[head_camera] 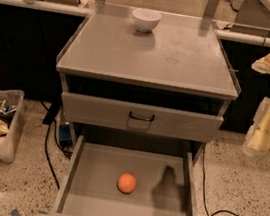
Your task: Pick orange from middle drawer and place on counter
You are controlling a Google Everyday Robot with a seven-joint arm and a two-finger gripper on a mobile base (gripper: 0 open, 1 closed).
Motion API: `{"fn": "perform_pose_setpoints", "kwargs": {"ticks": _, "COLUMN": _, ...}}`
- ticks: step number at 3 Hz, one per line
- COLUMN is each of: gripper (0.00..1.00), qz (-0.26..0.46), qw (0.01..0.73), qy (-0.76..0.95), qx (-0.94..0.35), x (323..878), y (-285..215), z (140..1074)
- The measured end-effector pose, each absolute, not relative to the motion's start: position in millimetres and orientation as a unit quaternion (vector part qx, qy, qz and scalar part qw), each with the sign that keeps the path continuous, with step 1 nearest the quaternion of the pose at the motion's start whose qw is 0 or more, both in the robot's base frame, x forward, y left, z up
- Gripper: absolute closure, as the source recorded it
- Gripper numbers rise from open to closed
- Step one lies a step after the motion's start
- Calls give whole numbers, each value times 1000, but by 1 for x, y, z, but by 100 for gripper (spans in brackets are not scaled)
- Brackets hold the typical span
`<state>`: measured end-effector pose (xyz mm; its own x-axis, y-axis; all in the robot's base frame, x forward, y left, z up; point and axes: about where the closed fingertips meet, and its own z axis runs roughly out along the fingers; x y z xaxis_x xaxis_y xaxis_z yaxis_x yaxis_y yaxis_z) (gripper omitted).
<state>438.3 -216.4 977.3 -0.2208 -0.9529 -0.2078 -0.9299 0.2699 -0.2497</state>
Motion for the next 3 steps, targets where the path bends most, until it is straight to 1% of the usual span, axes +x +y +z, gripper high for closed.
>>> {"fn": "perform_pose_setpoints", "kwargs": {"ticks": 1, "gripper": 0, "qz": -36, "qw": 161, "qy": 780, "qx": -603, "x": 438, "y": -216, "z": 977}}
{"fn": "perform_pose_setpoints", "kwargs": {"ticks": 2, "gripper": 0, "qz": -18, "qw": 174, "qy": 777, "qx": -605, "x": 441, "y": -197, "z": 954}}
{"fn": "perform_pose_setpoints", "kwargs": {"ticks": 3, "gripper": 0, "qz": 21, "qw": 203, "qy": 789, "qx": -579, "x": 449, "y": -176, "z": 909}}
